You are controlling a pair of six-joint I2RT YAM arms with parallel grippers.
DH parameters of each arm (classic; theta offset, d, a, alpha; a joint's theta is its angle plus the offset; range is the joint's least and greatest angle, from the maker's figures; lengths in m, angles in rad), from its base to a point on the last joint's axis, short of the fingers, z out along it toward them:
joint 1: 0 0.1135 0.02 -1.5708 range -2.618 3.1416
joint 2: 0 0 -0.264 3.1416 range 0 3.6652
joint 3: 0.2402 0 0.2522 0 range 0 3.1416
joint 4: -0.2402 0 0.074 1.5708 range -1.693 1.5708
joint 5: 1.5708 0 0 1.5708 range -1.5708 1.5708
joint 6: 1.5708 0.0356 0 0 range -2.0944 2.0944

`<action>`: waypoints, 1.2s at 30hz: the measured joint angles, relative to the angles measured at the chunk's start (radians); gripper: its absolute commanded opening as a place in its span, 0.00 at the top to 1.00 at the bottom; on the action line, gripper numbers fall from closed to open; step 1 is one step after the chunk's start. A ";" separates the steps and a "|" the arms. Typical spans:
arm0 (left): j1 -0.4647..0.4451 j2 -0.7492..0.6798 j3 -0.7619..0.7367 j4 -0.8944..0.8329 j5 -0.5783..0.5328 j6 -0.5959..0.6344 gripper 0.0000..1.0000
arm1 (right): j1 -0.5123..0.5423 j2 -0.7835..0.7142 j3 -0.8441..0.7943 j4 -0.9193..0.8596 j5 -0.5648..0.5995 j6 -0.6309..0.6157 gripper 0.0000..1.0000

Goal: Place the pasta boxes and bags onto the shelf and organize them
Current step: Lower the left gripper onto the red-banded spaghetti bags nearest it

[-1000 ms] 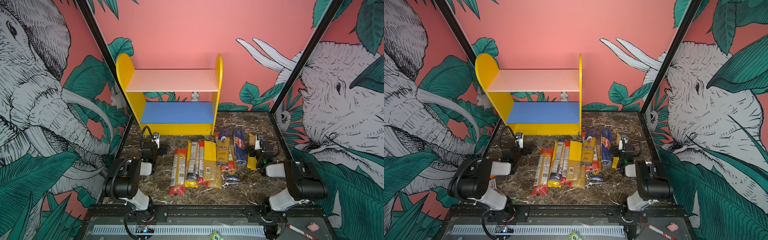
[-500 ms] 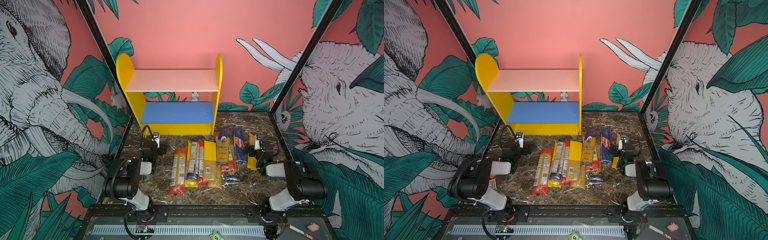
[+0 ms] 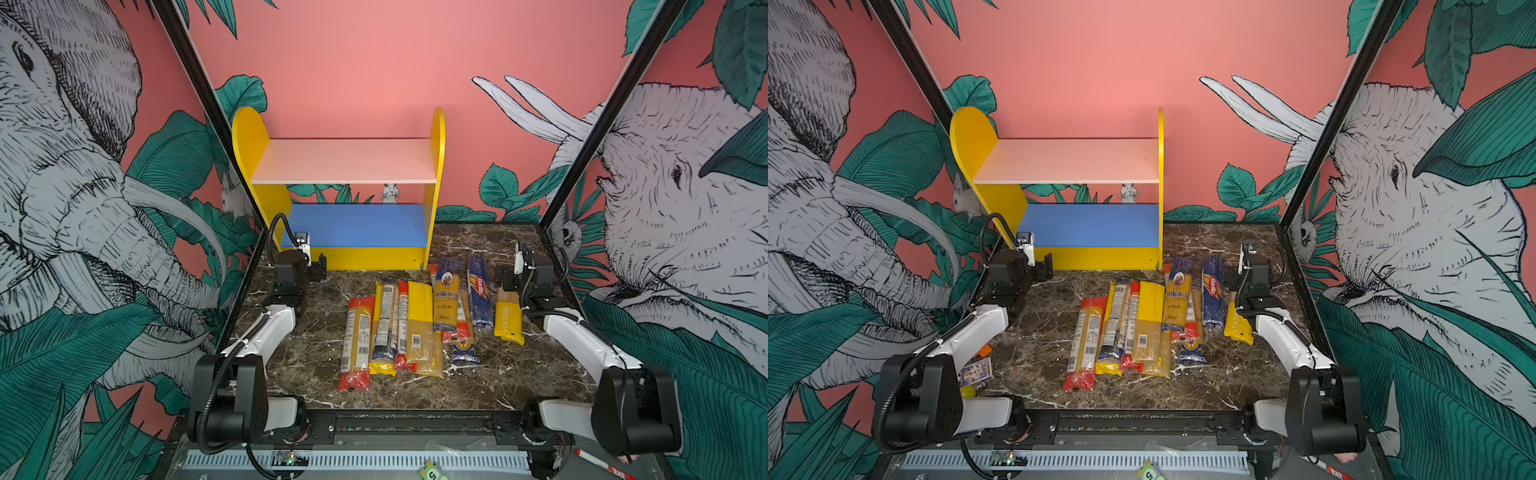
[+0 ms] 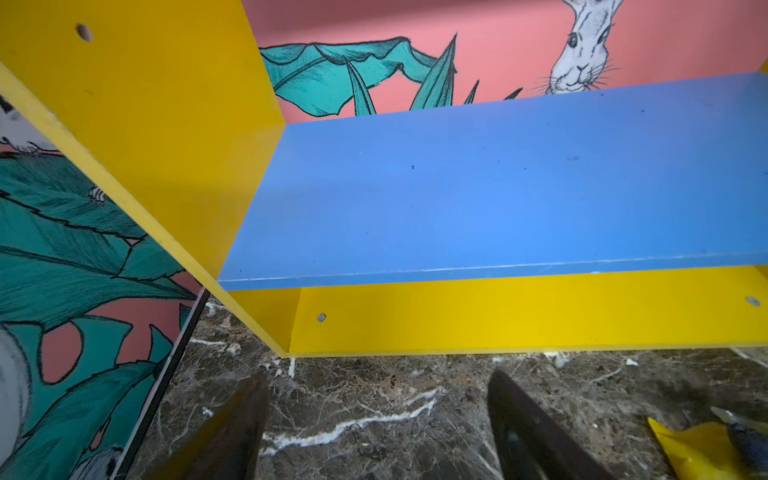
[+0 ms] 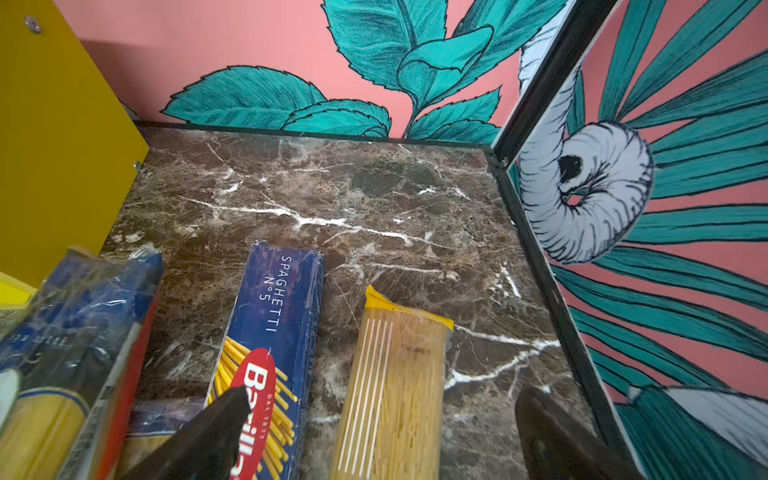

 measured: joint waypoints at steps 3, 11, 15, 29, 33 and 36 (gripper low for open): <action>-0.087 -0.054 0.012 -0.104 -0.062 -0.018 0.16 | 0.007 -0.065 0.035 -0.171 0.057 0.044 0.01; -0.328 -0.214 0.033 -0.439 -0.222 -0.149 0.18 | 0.072 -0.116 0.191 -0.597 0.210 0.192 0.01; -0.483 -0.323 0.024 -0.612 -0.326 -0.294 0.21 | 0.105 -0.061 0.340 -0.722 0.232 0.265 0.01; -1.117 -0.150 0.014 -1.214 -0.613 -1.037 0.19 | 0.217 -0.176 0.285 -0.901 0.094 0.340 0.01; -1.162 -0.129 0.019 -1.254 -0.587 -1.151 0.18 | 0.219 -0.269 0.262 -0.935 0.051 0.352 0.01; -1.165 -0.205 -0.002 -1.242 -0.577 -1.193 0.16 | 0.225 -0.309 0.249 -0.964 0.039 0.363 0.01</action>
